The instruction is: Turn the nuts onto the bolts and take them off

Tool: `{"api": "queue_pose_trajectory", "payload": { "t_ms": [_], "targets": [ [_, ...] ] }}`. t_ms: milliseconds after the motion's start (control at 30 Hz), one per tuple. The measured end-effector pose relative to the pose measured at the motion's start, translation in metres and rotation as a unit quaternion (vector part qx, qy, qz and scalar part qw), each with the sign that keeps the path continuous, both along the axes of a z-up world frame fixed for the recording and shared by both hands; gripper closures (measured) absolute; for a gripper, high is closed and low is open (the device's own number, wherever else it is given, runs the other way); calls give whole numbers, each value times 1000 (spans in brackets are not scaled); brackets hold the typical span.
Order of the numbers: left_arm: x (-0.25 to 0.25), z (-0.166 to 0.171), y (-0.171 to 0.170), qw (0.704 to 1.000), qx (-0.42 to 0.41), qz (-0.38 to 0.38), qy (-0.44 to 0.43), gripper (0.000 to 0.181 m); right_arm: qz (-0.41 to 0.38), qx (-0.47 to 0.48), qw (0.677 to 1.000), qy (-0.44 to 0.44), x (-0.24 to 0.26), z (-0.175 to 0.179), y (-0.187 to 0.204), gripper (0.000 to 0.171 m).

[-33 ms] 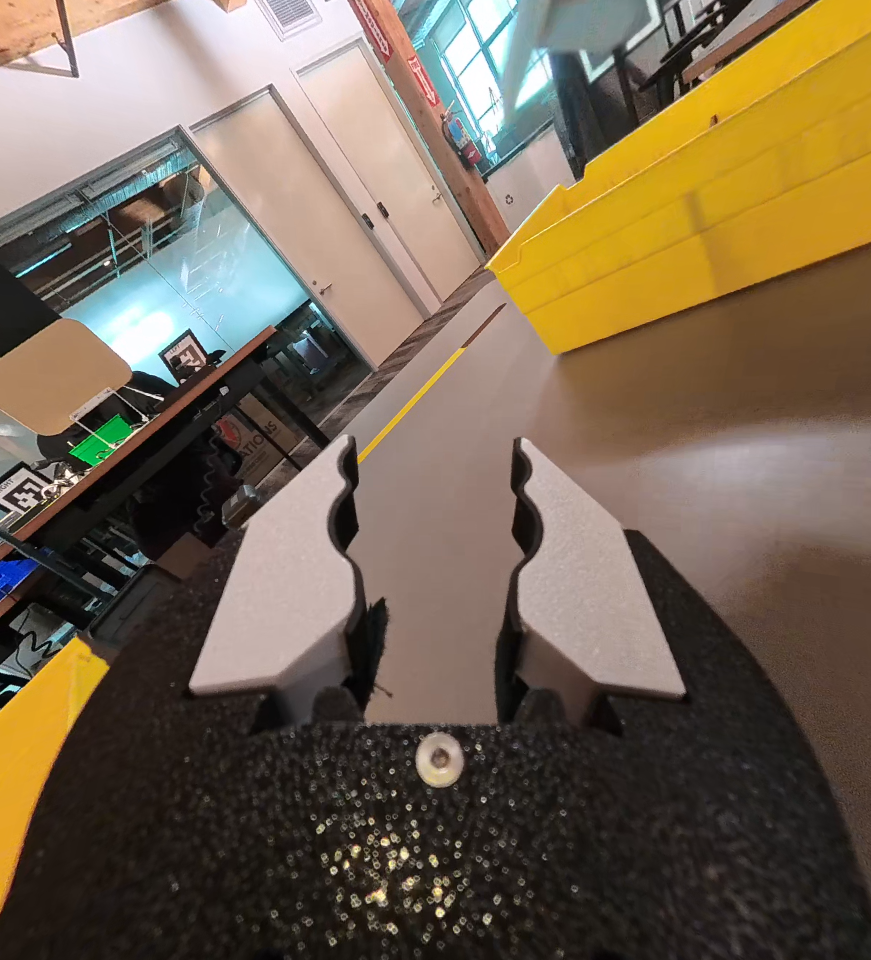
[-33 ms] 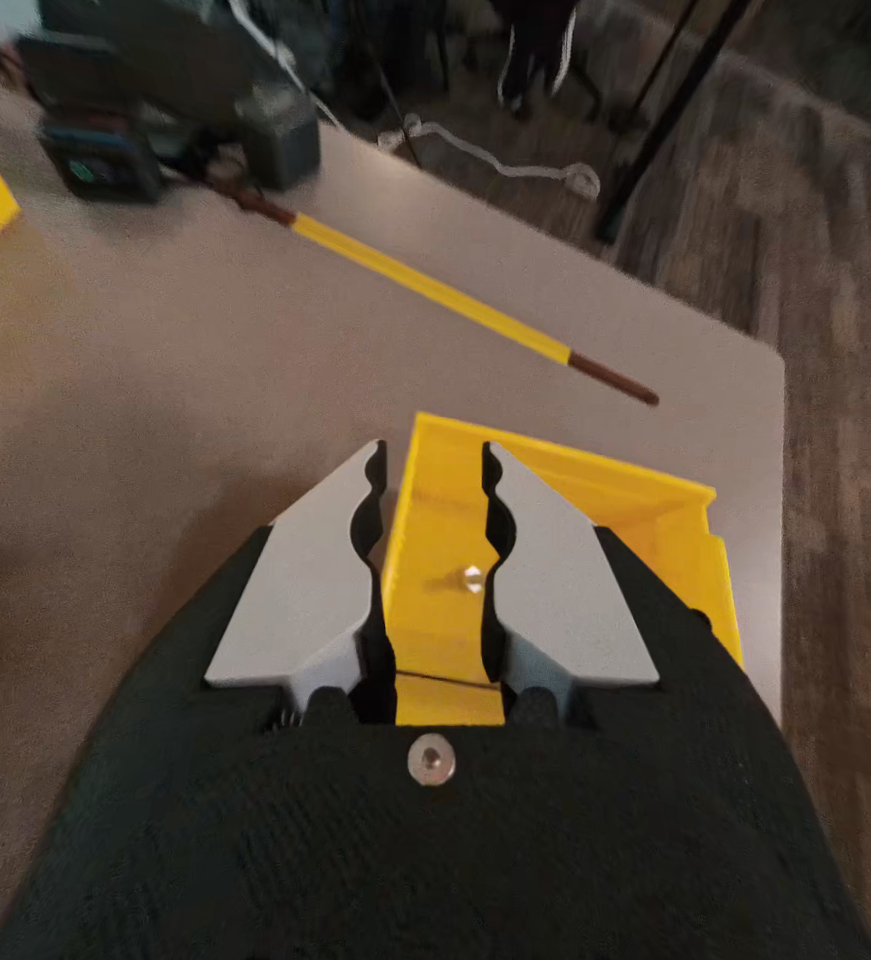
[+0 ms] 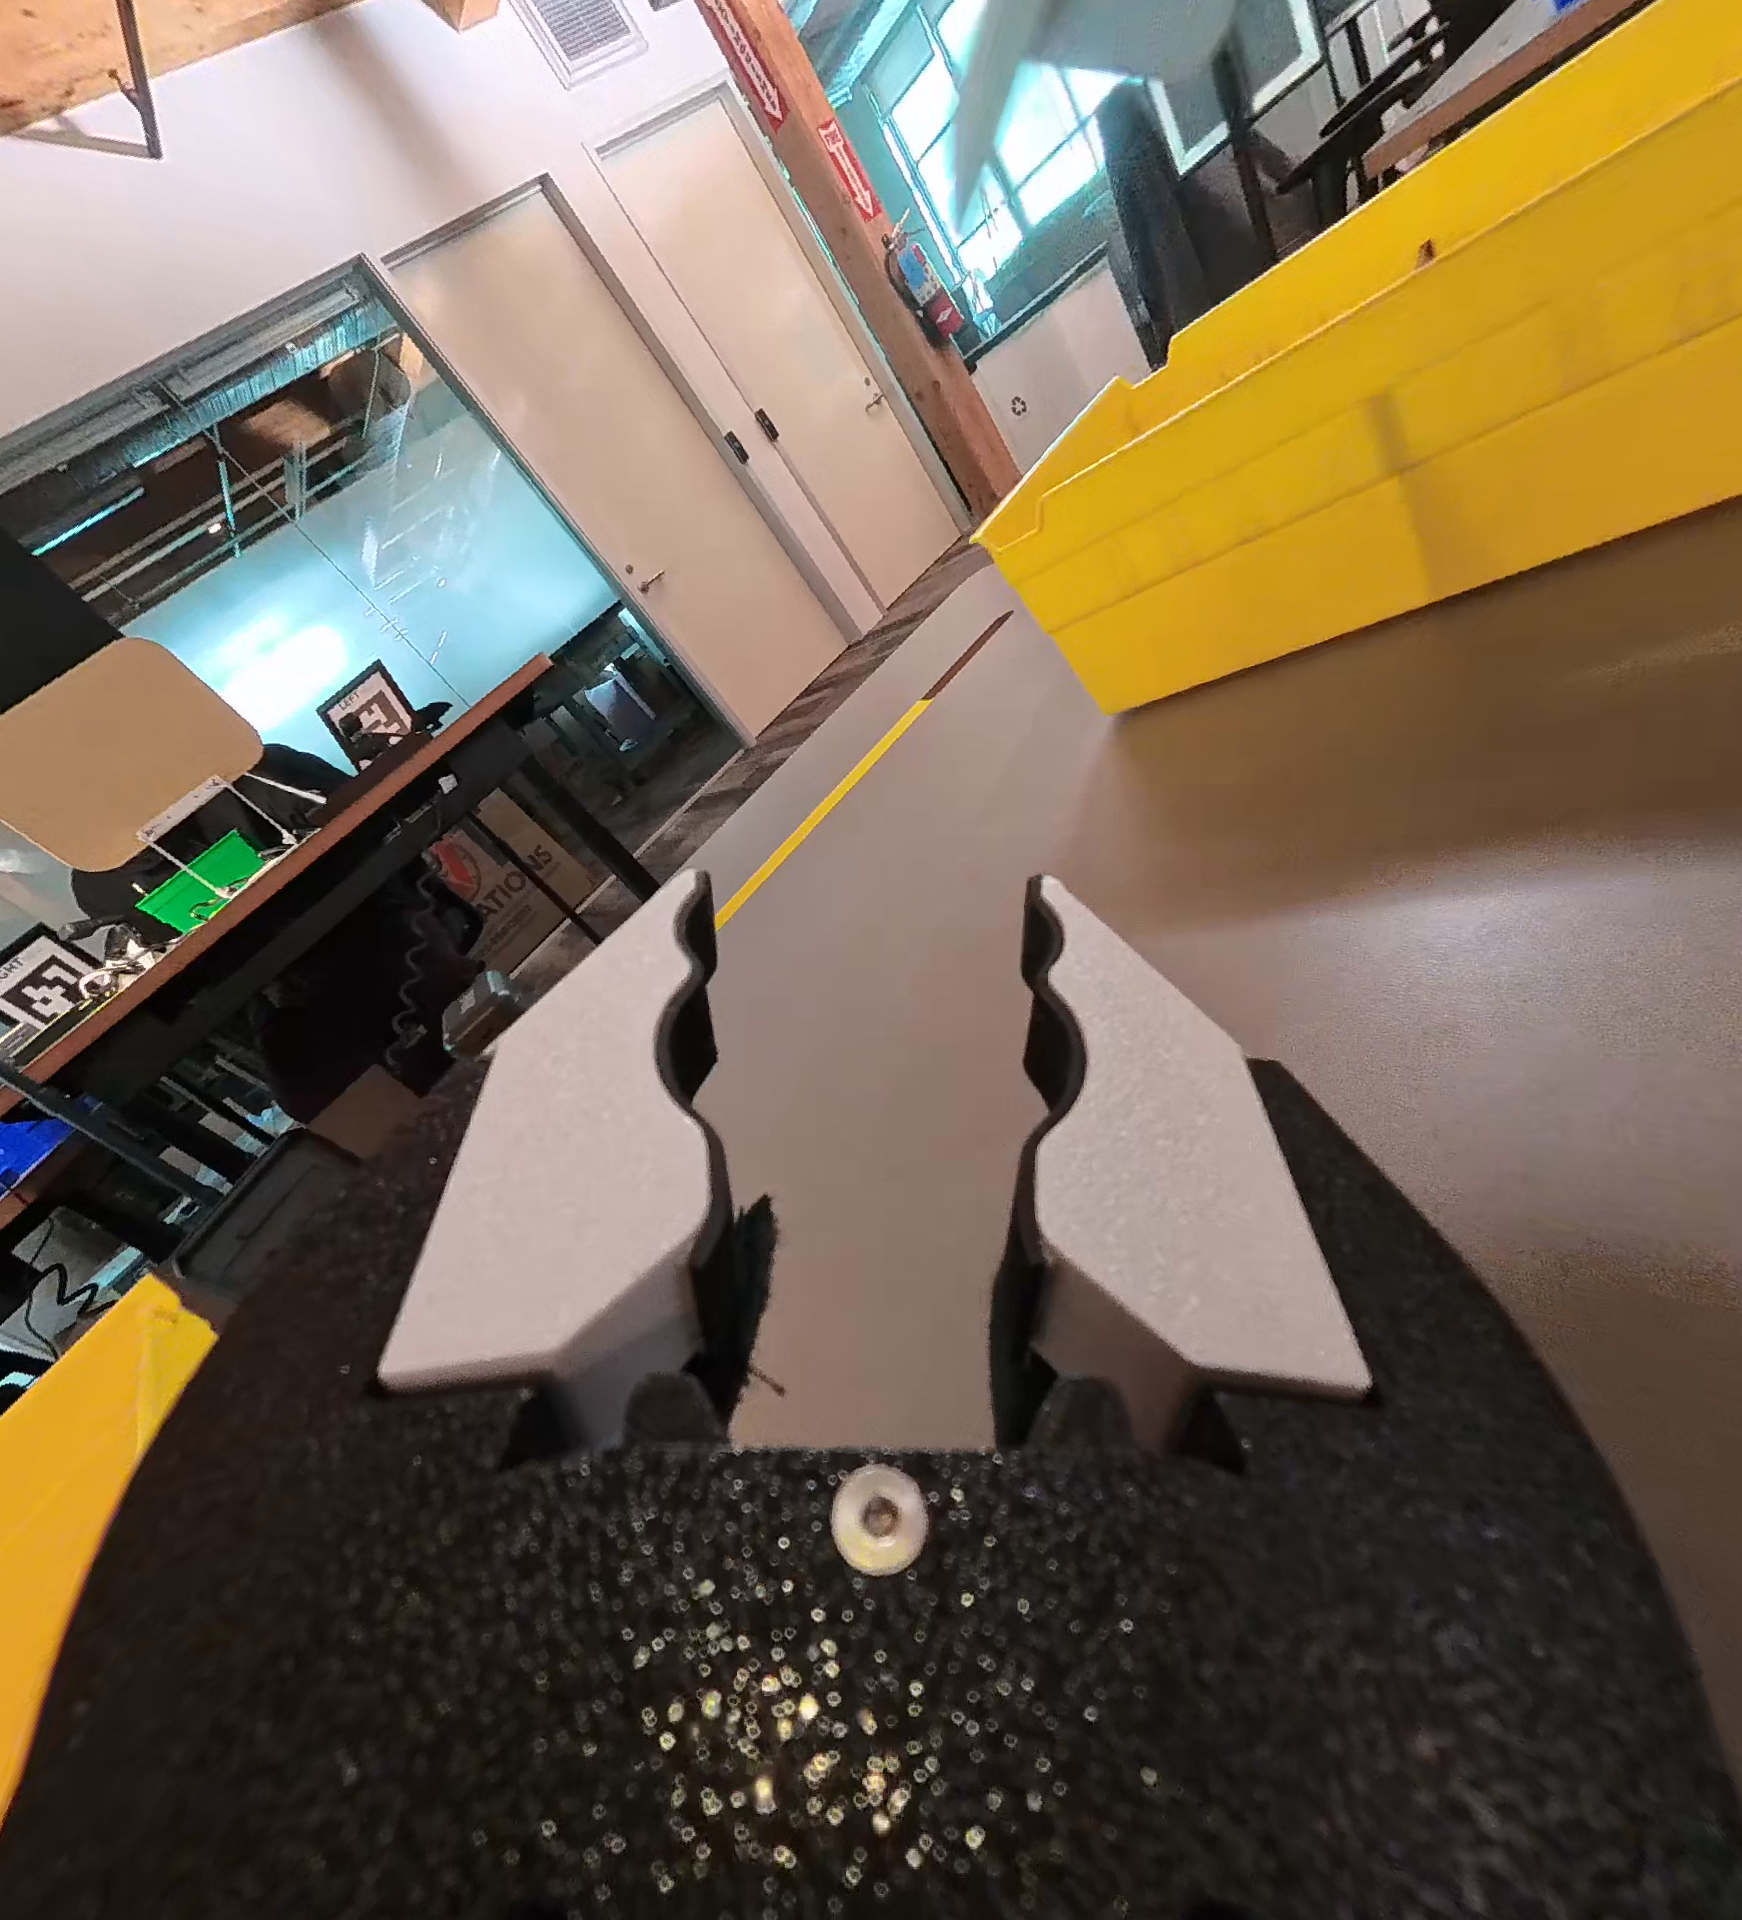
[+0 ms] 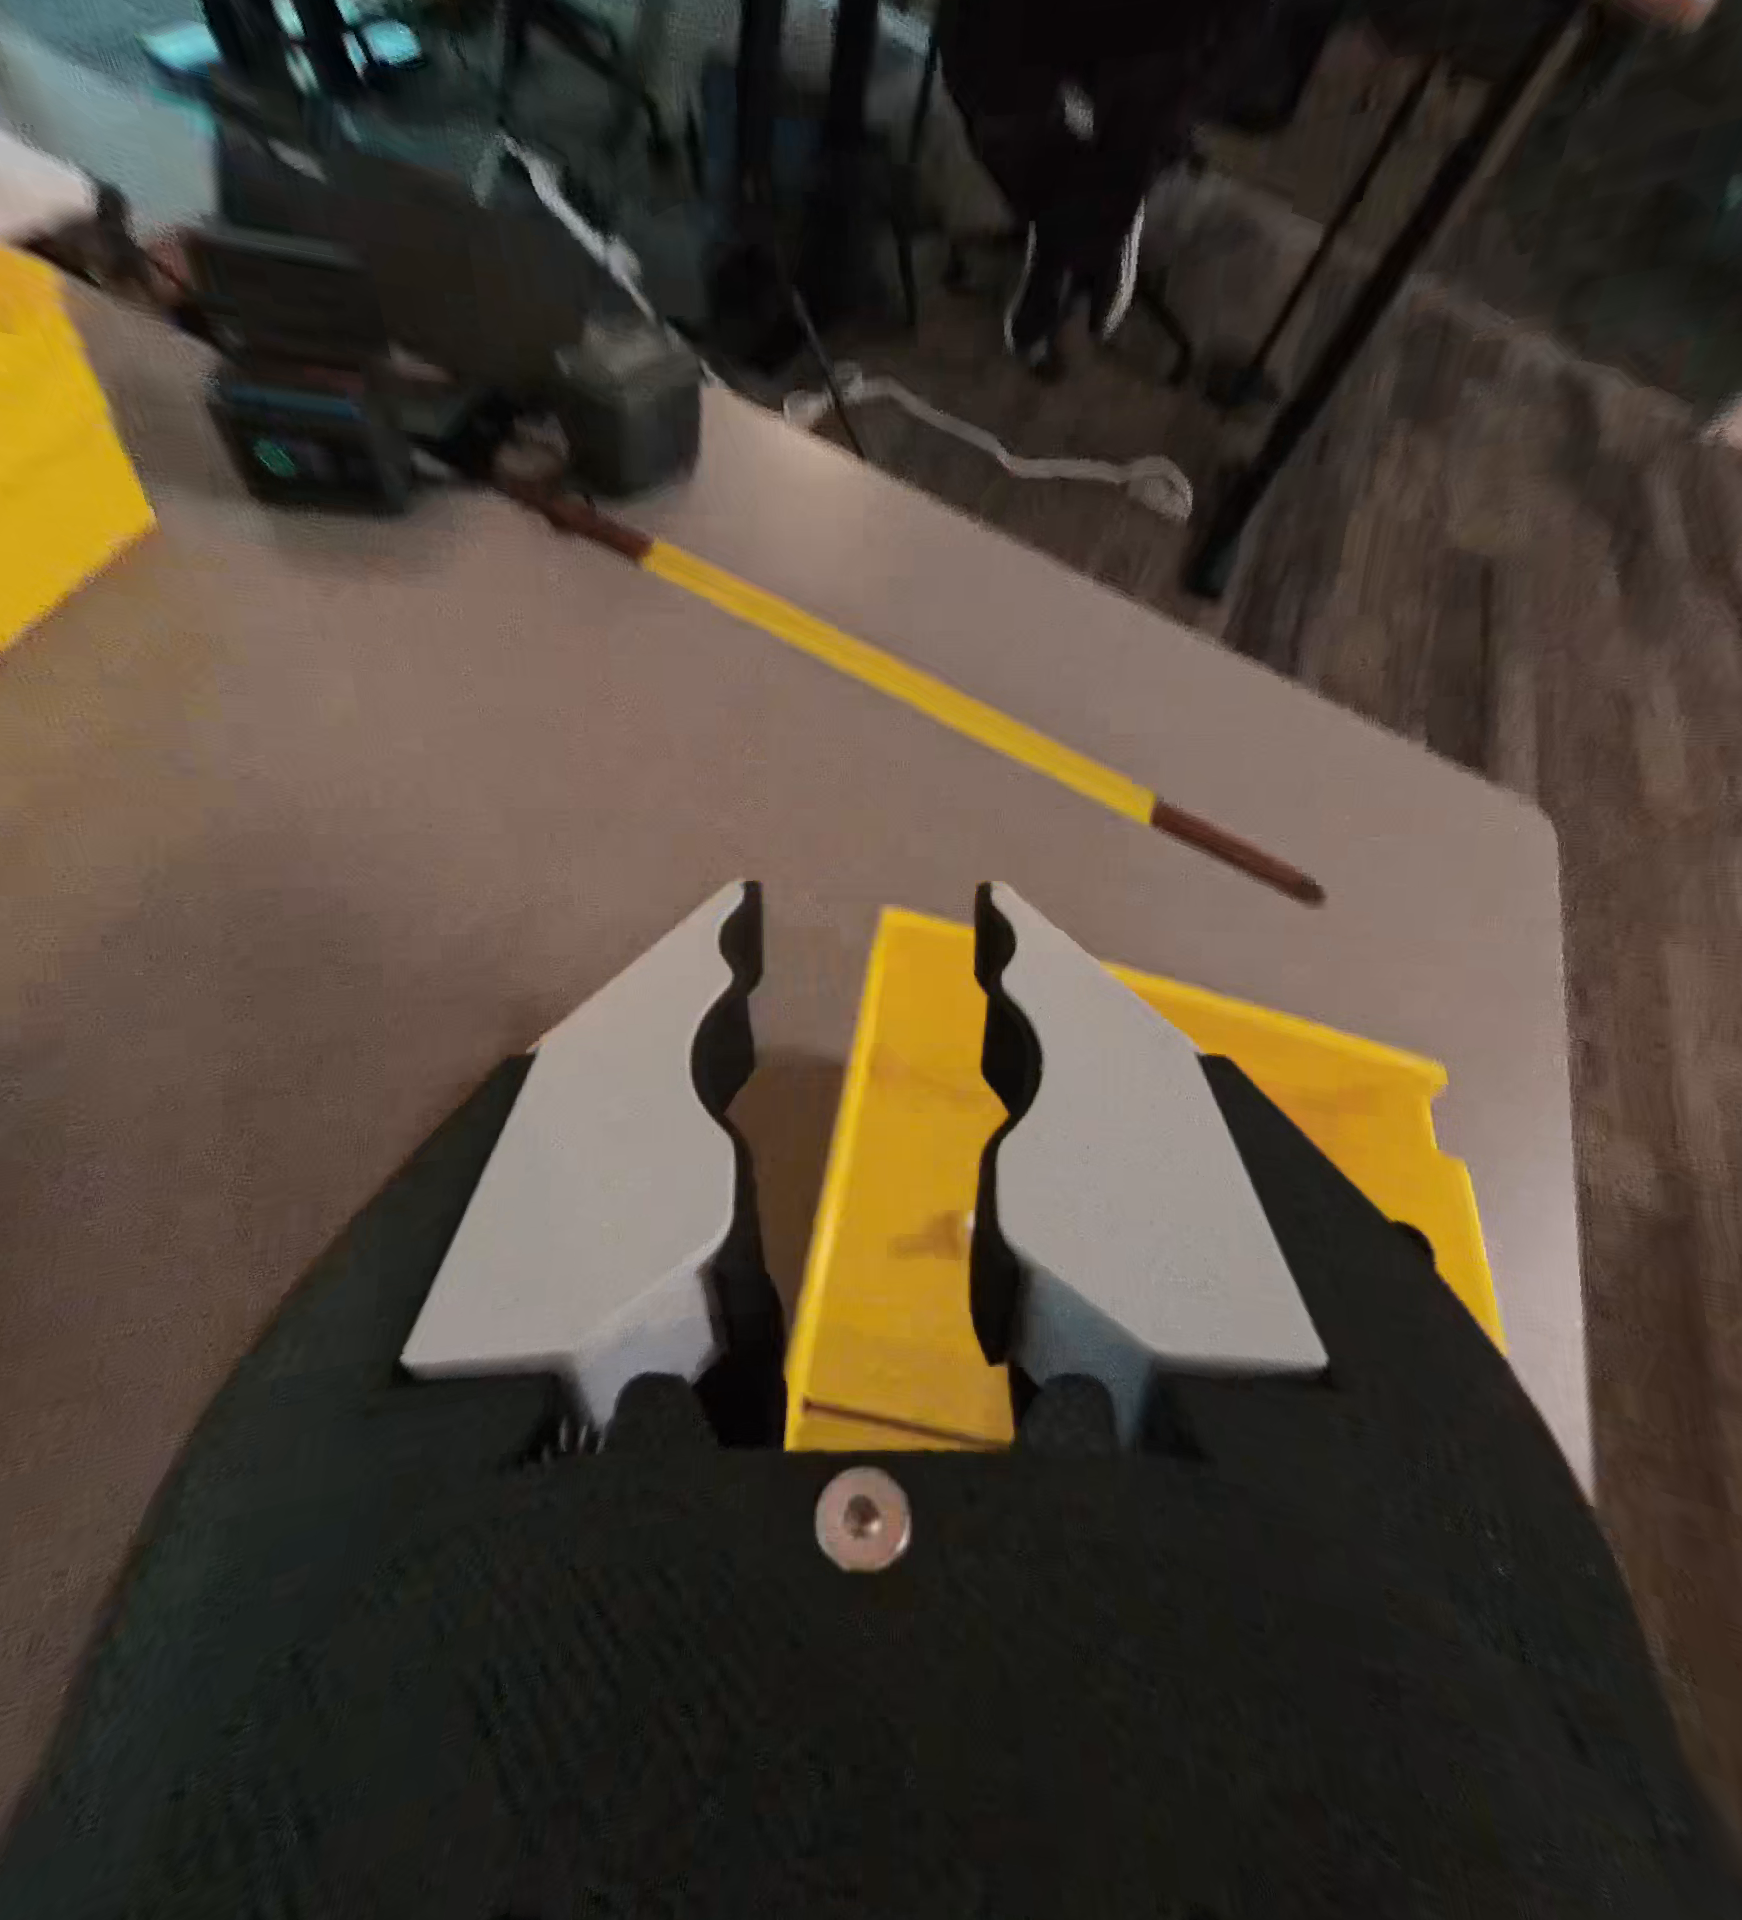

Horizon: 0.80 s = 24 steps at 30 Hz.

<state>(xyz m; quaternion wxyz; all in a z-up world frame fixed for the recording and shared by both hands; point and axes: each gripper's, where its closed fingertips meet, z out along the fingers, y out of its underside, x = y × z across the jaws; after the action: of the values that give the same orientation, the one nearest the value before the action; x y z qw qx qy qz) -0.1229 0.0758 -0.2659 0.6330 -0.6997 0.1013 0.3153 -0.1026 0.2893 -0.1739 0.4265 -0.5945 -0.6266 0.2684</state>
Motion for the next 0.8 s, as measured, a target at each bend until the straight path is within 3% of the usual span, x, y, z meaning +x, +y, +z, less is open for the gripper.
{"api": "queue_pose_trajectory", "payload": {
  "t_ms": [133,200,300,367,433,800],
  "targets": [
    [1,0,-1,1000,1,-4,-4,124,89,20,979,182,-28,35,-78,112],
    [2,1,-1,1000,2,-6,-3,124,112,27,961,250,-38,18,-102,107],
    [2,2,-1,1000,4,-7,-3,124,117,74,936,323,-38,-34,-118,106],
    [2,2,-1,1000,5,-6,-2,124,102,118,920,360,-33,-59,-118,117],
    [3,4,-1,1000,6,-6,1,124,92,162,910,371,-29,-50,-116,115],
    [2,7,-4,1000,11,7,22,121,125,121,910,377,-30,-59,-125,112]
  ]
}}
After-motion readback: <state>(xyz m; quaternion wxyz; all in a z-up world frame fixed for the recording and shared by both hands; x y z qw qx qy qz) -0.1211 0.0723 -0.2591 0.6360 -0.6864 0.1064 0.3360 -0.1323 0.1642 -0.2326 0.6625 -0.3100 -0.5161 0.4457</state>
